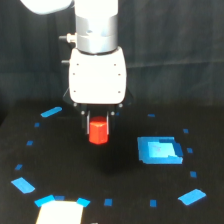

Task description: Pick up the red object from the table

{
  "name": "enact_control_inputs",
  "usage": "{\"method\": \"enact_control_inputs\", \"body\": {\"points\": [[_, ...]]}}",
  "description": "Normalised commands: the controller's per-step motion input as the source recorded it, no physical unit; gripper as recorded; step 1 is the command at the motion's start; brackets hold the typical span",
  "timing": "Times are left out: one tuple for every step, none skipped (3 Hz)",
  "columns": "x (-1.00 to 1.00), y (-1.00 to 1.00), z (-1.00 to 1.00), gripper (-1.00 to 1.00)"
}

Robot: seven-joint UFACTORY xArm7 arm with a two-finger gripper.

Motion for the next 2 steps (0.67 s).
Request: {"method": "enact_control_inputs", "body": {"points": [[-0.15,-0.6,-0.56,-1.0],[0.14,1.0,0.94,-1.0]]}}
